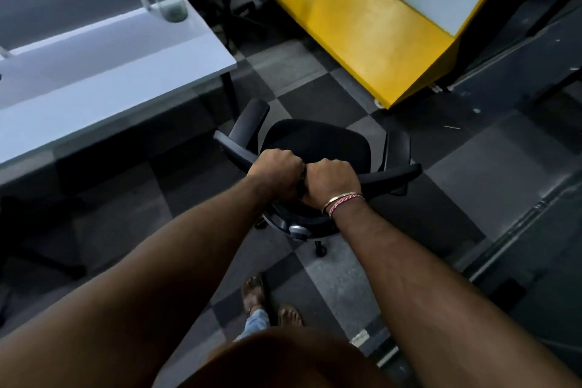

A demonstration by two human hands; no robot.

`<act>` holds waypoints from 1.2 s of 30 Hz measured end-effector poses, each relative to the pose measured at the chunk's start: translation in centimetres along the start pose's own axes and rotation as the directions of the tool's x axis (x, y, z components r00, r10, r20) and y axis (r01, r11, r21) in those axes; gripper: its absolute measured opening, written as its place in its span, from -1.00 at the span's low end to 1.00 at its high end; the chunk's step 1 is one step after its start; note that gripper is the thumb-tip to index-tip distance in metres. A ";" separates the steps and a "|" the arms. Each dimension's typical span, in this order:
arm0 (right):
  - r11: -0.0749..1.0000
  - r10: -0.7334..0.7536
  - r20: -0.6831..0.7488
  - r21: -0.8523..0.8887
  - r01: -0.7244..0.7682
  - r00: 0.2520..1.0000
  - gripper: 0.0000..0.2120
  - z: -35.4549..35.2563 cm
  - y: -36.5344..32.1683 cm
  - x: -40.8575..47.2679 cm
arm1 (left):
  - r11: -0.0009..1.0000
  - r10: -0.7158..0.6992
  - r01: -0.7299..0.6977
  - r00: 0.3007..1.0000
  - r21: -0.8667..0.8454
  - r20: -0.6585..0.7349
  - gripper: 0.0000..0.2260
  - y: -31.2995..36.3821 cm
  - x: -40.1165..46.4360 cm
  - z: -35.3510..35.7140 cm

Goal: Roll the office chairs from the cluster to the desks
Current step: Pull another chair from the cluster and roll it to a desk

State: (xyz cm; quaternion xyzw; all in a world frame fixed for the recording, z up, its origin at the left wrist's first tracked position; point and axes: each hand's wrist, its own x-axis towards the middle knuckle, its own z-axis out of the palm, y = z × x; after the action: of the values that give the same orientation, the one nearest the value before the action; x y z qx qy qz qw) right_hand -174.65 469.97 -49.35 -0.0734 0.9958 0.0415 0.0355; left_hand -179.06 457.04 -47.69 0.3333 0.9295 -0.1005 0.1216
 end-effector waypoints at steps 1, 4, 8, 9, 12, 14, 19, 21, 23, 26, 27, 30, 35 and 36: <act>1.000 -0.012 0.002 0.000 0.012 1.000 -0.81 0.0 -0.7 -0.5 | 1.000 -0.016 0.016 1.000 -0.012 0.005 -0.77 0.0 -1.0 0.3; 0.997 -0.073 0.005 -0.004 0.073 0.997 -0.82 -0.2 -3.0 -2.1 | 0.996 -0.076 0.076 0.997 -0.035 0.020 -0.78 0.0 -4.4 1.1; 0.991 -0.131 -0.014 -0.015 0.131 0.991 -0.84 -0.3 -5.9 -3.8 | 0.991 -0.126 0.126 0.992 -0.040 0.010 -0.78 -0.2 -8.3 2.2; 0.989 -0.144 -0.019 -0.021 0.143 0.989 -0.84 -0.3 -6.7 -4.3 | 0.990 -0.135 0.135 0.991 -0.039 0.007 -0.78 -0.3 -9.3 2.5; 0.985 -0.172 -0.030 -0.026 0.171 0.985 -0.84 -0.4 -8.7 -5.5 | 0.987 -0.154 0.154 0.988 -0.049 0.002 -0.78 -0.6 -11.8 3.2; 0.981 -0.191 -0.039 -0.024 0.190 0.981 -0.84 -0.5 -10.1 -6.4 | 0.984 -0.168 0.168 0.986 -0.054 -0.002 -0.78 -0.8 -13.5 3.9; 0.974 -0.225 -0.049 -0.024 0.224 0.973 -0.81 -0.6 -14.0 -8.7 | 0.978 -0.196 0.195 0.981 -0.068 -0.003 -0.78 -1.4 -18.1 5.4; 0.972 -0.234 -0.050 -0.022 0.234 0.971 -0.81 -0.6 -15.3 -9.5 | 0.976 -0.206 0.205 0.979 -0.079 0.004 -0.78 -1.6 -19.7 5.9; 0.966 -0.259 -0.054 -0.025 0.258 0.964 -0.80 -0.7 -17.2 -10.7 | 0.971 -0.223 0.223 0.975 -0.088 0.012 -0.78 -1.8 -22.0 6.7; 0.960 -0.281 -0.055 -0.024 0.280 0.958 -0.80 -0.9 -19.8 -12.3 | 0.965 -0.244 0.245 0.970 -0.093 0.012 -0.78 -2.2 -25.1 7.7; 0.956 -0.292 -0.058 -0.024 0.291 0.955 -0.80 -0.9 -20.7 -13.0 | 0.963 -0.254 0.254 0.967 -0.093 0.010 -0.78 -2.2 -26.3 8.1; 0.946 -0.325 -0.063 -0.028 0.324 0.944 -0.79 -0.8 -22.8 -14.5 | 0.956 -0.280 0.279 0.960 -0.090 0.003 -0.80 -2.2 -29.1 9.1; 0.922 -0.386 -0.070 -0.056 0.383 0.920 -0.80 -0.7 -25.8 -16.2 | 0.941 -0.325 0.324 0.946 -0.099 0.014 -0.82 -2.4 -33.0 10.3; 0.916 -0.400 -0.073 -0.062 0.396 0.914 -0.80 -0.7 -26.3 -16.4 | 0.936 -0.335 0.335 0.942 -0.105 0.018 -0.82 -2.5 -33.6 10.4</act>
State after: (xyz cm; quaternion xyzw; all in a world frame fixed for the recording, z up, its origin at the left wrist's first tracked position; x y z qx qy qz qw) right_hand -154.59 446.33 -49.40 -0.2769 0.9594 0.0532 -0.0005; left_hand -153.81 432.36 -47.46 0.1632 0.9767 -0.0702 0.1203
